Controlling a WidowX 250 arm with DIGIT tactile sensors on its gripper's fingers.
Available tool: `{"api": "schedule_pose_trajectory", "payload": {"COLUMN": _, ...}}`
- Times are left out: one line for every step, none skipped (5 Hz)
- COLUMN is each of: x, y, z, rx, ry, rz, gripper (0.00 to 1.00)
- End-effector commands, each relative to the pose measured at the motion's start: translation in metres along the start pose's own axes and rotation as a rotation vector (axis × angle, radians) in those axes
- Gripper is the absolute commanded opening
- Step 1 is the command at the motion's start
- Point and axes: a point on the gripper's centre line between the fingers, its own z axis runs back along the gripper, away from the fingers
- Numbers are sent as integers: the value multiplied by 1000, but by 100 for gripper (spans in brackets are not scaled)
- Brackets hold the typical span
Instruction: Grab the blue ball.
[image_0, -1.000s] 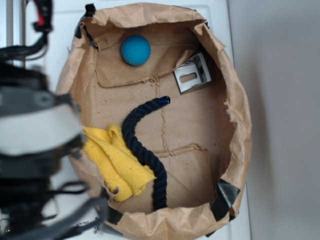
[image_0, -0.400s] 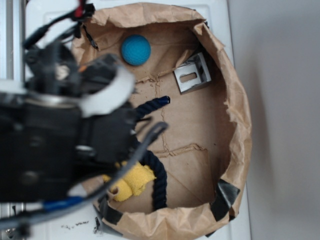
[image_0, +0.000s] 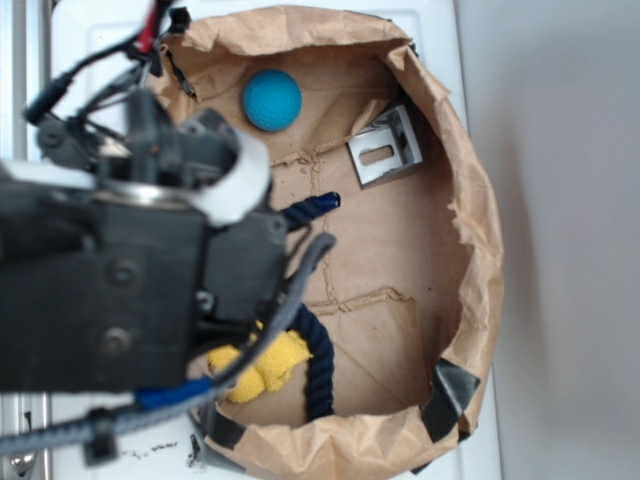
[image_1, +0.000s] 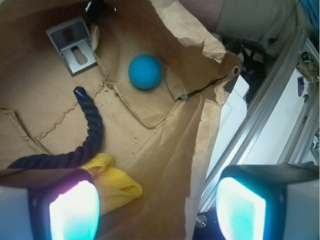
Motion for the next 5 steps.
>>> {"api": "schedule_pose_trajectory", "payload": {"x": 9, "y": 10, "z": 15, "rx": -32, "ry": -32, "rz": 40, "gripper": 100}}
{"api": "schedule_pose_trajectory", "payload": {"x": 11, "y": 9, "z": 13, "rx": -83, "ry": -17, "rz": 203, "gripper": 100}}
{"api": "schedule_pose_trajectory", "payload": {"x": 15, "y": -9, "z": 2, "rx": -93, "ry": -62, "rz": 292, "gripper": 100}}
{"api": "schedule_pose_trajectory", "payload": {"x": 26, "y": -25, "z": -8, "rx": -87, "ry": -32, "rz": 380, "gripper": 100}}
{"api": "schedule_pose_trajectory", "payload": {"x": 41, "y": -38, "z": -22, "rx": -50, "ry": -33, "rz": 487, "gripper": 100}}
